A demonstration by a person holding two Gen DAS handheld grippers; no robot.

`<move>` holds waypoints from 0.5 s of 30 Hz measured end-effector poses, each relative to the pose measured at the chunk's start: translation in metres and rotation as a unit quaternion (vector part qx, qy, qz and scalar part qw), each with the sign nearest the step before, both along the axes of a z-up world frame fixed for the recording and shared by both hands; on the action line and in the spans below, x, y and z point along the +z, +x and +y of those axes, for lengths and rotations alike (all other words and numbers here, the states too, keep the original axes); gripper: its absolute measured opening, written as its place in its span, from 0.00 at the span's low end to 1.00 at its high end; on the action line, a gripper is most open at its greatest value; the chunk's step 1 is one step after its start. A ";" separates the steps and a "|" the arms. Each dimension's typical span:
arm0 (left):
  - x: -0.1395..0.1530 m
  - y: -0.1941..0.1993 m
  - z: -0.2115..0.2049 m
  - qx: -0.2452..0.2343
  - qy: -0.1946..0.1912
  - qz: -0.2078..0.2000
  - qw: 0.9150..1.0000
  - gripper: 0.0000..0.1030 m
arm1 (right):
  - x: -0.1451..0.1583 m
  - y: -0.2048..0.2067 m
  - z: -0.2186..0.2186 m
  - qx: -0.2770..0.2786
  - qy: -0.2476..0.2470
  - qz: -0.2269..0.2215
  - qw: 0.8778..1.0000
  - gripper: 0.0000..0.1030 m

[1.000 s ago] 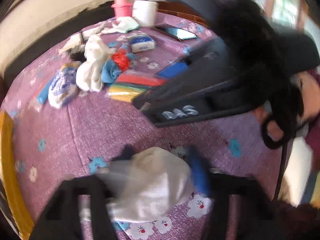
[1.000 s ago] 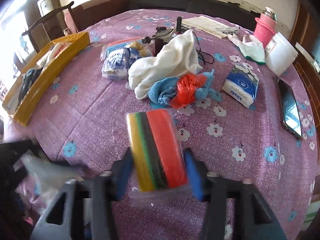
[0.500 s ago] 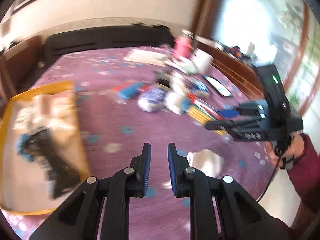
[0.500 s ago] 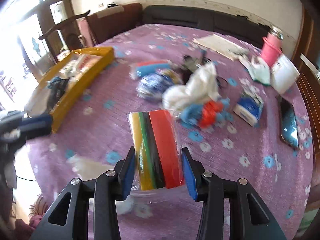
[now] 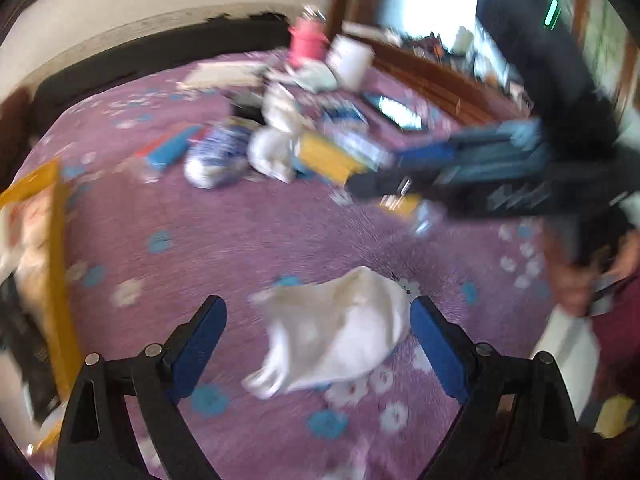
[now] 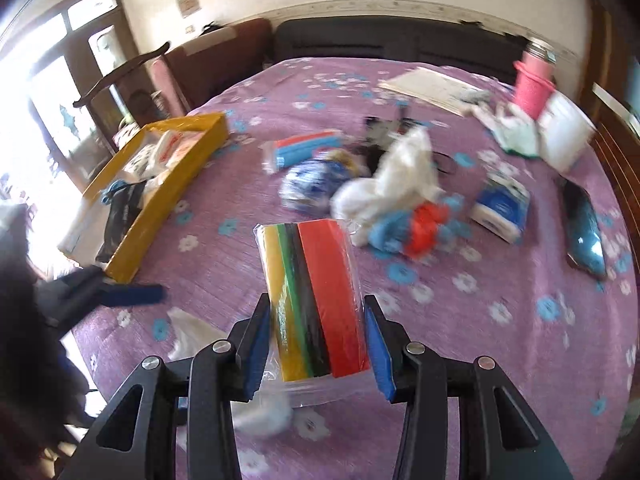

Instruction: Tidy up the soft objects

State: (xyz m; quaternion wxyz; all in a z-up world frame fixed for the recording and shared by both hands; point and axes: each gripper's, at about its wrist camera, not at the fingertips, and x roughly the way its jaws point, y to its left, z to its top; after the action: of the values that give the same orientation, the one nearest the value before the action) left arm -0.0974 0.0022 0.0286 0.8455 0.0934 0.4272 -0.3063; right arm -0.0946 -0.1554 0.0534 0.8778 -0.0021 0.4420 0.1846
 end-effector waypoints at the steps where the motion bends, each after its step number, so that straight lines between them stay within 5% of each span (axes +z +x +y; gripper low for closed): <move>1: -0.006 0.000 -0.011 -0.005 0.017 -0.002 1.000 0.90 | 0.001 -0.002 -0.008 -0.008 0.001 -0.001 1.000 0.46; 3: -0.017 -0.002 -0.032 -0.014 0.049 -0.009 0.999 0.90 | 0.003 -0.007 -0.026 -0.027 0.002 -0.003 1.000 0.46; 7: -0.022 -0.013 -0.045 -0.029 0.068 -0.012 0.997 0.34 | 0.005 -0.009 -0.043 -0.044 0.010 -0.003 0.999 0.46; 8: -0.018 -0.012 -0.038 -0.027 0.052 0.000 0.998 0.27 | 0.005 -0.009 -0.043 -0.045 0.012 -0.003 0.999 0.46; 15: 0.032 -0.014 0.060 0.067 -0.034 -0.010 0.997 0.25 | 0.005 -0.005 -0.013 -0.006 0.032 -0.006 0.999 0.46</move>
State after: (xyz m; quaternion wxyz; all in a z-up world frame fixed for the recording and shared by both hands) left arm -0.1111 0.0617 0.0603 0.8712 0.0387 0.4133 -0.2622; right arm -0.0998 -0.1682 0.0588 0.8813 0.0275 0.4303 0.1932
